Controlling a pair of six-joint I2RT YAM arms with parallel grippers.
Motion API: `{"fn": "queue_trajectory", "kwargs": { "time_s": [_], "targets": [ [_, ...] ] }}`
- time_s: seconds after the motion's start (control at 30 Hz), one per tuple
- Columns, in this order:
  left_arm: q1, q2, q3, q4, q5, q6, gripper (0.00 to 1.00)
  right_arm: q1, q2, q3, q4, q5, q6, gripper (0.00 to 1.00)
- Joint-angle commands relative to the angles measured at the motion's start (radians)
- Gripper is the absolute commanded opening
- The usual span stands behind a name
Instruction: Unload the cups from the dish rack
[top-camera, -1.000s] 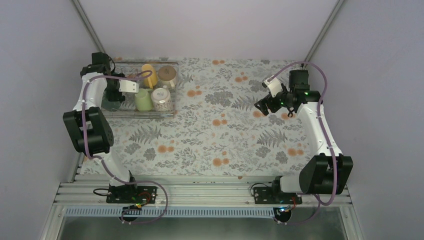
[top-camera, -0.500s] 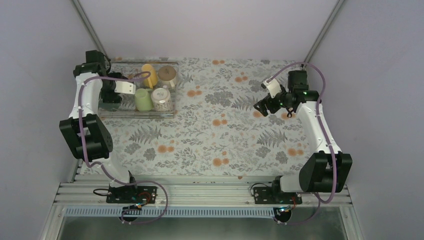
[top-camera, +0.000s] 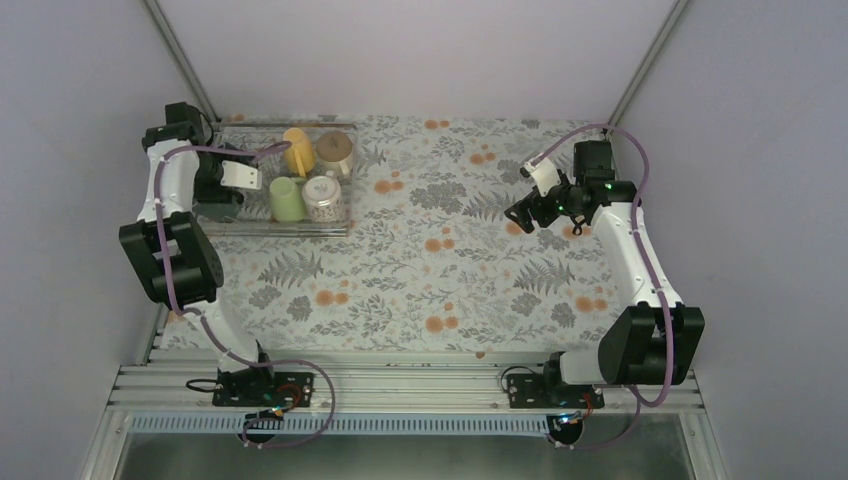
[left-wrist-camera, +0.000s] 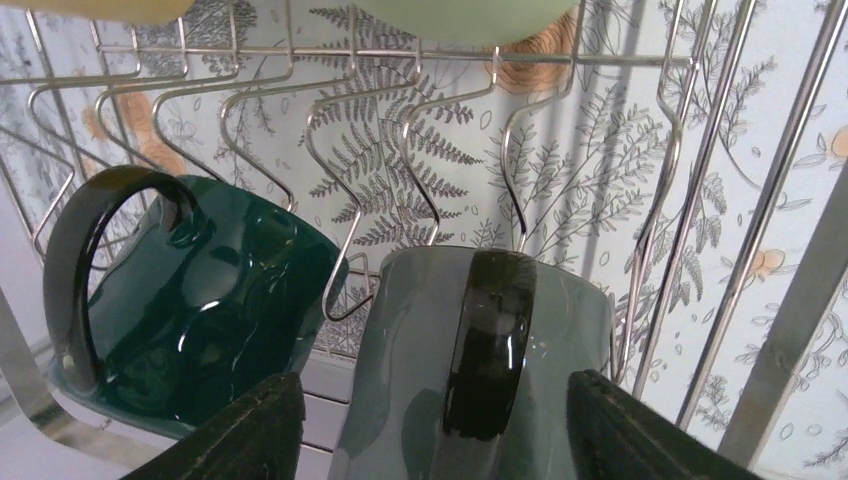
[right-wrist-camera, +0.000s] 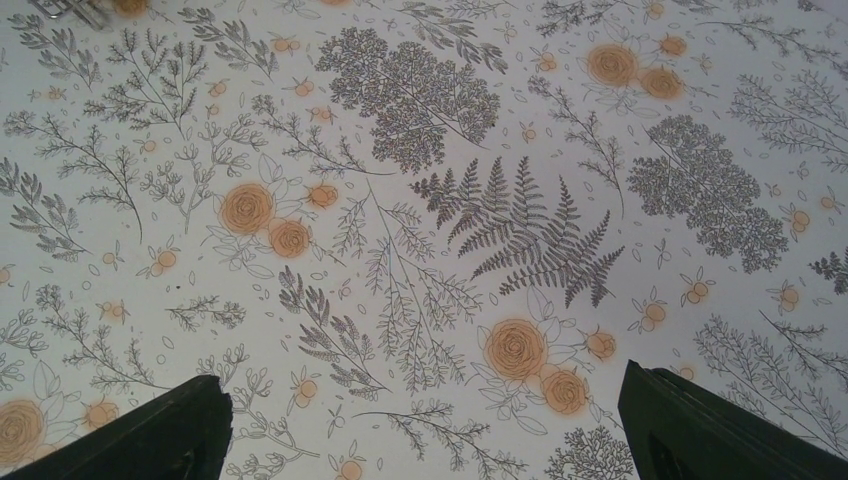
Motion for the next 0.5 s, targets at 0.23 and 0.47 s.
{"fn": "queue_trajectory", "kwargs": {
  "time_s": [0.23, 0.47],
  "targets": [
    [-0.006, 0.053, 0.075, -0.140, 0.009, 0.017, 0.43, 0.015, -0.008, 0.009, -0.006, -0.028, -0.020, 0.99],
    [-0.039, 0.064, 0.043, -0.182, -0.065, 0.005, 0.19, 0.023, -0.019, 0.012, -0.008, -0.033, -0.020, 0.98]
  ]
}}
